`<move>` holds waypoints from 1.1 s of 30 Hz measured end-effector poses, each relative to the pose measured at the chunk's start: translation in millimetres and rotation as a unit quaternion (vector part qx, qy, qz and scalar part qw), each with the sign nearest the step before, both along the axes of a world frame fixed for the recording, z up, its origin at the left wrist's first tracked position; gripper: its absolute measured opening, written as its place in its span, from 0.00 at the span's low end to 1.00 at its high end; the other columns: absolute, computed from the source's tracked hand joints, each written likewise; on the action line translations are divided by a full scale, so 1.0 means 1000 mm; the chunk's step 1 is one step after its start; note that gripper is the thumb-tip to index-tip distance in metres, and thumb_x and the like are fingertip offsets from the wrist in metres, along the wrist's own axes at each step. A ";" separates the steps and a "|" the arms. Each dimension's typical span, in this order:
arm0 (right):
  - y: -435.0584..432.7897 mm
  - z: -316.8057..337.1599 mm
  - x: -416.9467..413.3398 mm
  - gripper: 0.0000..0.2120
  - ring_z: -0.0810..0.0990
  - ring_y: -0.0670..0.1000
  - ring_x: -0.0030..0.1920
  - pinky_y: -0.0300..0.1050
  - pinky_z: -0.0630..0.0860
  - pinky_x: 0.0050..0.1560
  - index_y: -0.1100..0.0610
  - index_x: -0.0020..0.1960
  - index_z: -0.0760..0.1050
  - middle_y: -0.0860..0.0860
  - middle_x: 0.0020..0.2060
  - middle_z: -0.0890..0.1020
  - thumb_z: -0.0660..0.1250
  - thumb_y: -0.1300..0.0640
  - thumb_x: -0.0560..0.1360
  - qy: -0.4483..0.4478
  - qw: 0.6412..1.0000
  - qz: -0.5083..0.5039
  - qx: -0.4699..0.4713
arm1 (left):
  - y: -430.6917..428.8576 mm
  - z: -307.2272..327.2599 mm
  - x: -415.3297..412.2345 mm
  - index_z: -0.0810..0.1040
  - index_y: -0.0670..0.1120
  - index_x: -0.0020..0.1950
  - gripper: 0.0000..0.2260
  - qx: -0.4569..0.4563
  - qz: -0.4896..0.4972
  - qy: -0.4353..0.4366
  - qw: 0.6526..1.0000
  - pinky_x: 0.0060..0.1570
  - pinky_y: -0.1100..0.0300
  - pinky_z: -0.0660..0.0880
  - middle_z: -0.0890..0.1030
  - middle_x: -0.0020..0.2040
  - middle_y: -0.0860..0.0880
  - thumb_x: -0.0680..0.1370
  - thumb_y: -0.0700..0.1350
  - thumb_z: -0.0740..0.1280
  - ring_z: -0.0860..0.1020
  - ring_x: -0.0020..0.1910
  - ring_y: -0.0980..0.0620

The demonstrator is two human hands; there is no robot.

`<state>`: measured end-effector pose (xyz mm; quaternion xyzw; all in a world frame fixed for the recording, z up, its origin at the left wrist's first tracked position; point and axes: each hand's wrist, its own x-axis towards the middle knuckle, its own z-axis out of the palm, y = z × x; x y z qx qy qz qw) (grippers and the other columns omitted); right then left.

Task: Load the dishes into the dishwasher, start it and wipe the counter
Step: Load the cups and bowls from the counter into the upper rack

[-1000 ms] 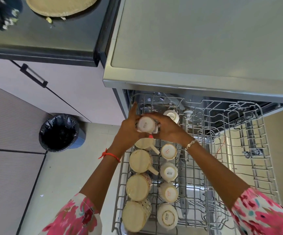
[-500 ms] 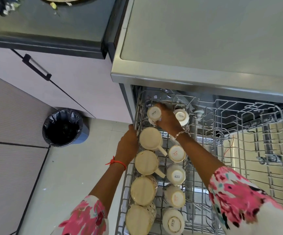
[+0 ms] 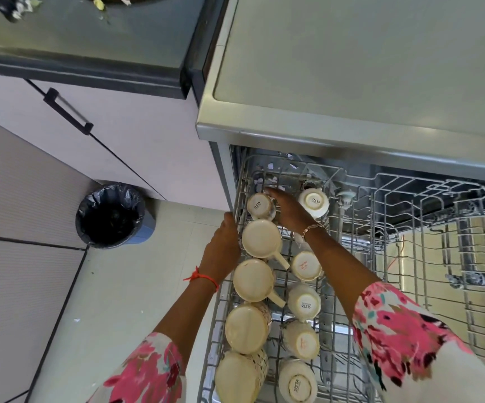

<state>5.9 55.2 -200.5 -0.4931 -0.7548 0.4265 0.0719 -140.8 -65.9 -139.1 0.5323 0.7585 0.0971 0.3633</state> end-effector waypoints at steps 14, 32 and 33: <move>-0.112 0.094 0.018 0.19 0.74 0.60 0.61 0.47 0.69 0.59 0.64 0.63 0.71 0.61 0.60 0.76 0.61 0.69 0.72 0.004 0.993 -0.115 0.041 | -0.120 0.033 -0.034 0.64 0.46 0.71 0.22 0.021 0.041 -0.039 0.998 0.70 0.44 0.58 0.67 0.70 0.47 0.78 0.50 0.62 0.64 0.70 0.47; -0.279 0.177 -0.196 0.15 0.69 0.55 0.65 0.41 0.62 0.63 0.62 0.65 0.68 0.57 0.63 0.71 0.56 0.59 0.80 -0.109 0.991 0.052 0.063 | -0.275 0.107 -0.257 0.72 0.43 0.63 0.14 0.054 0.021 -0.002 0.998 0.63 0.64 0.62 0.72 0.64 0.46 0.78 0.38 0.59 0.69 0.65 0.49; -0.278 0.180 -0.213 0.15 0.70 0.55 0.64 0.42 0.62 0.63 0.62 0.65 0.68 0.57 0.63 0.71 0.56 0.58 0.80 -0.116 0.989 0.055 0.071 | -0.278 0.109 -0.277 0.72 0.43 0.62 0.13 0.062 0.029 -0.001 0.998 0.62 0.64 0.62 0.72 0.64 0.46 0.78 0.38 0.59 0.69 0.65 0.49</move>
